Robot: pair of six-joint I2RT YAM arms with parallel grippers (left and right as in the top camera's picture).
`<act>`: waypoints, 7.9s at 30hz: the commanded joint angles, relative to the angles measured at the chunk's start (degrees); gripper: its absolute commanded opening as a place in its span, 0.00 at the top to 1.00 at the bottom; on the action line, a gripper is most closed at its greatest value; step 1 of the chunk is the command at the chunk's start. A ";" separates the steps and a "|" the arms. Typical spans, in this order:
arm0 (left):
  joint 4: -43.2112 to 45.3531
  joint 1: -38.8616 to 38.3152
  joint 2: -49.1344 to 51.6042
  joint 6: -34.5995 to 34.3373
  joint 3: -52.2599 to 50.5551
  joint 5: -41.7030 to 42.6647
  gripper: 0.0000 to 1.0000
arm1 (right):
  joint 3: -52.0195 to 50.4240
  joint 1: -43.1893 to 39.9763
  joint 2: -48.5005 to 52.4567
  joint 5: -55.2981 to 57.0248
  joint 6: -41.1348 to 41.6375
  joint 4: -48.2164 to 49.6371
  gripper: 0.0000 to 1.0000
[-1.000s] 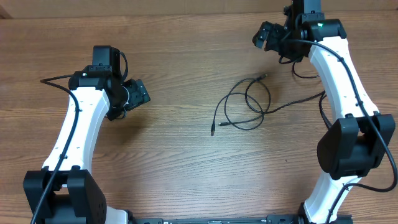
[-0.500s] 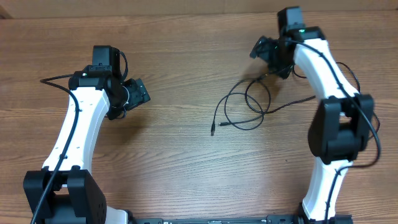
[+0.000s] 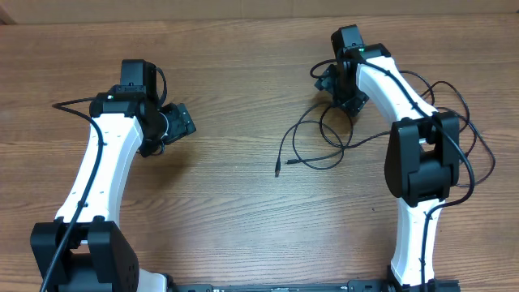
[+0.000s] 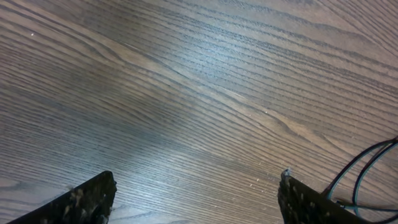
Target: Untangle cables
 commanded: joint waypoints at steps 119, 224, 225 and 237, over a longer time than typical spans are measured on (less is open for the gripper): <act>-0.15 -0.02 -0.31 0.90 1.31 0.66 0.16 | -3.10 -24.13 -28.04 -19.39 -45.46 -19.54 0.00; -0.20 -0.02 -0.31 1.79 1.31 1.27 0.16 | -49.09 5.11 -27.87 -2.05 4.55 22.16 0.93; -0.17 -0.02 -0.31 1.77 1.31 1.27 0.16 | -49.09 5.11 -27.87 -2.67 4.55 22.14 0.94; -0.20 -0.02 -0.31 1.79 1.31 1.27 0.16 | -47.50 4.90 -28.24 -4.09 -2.86 23.37 0.96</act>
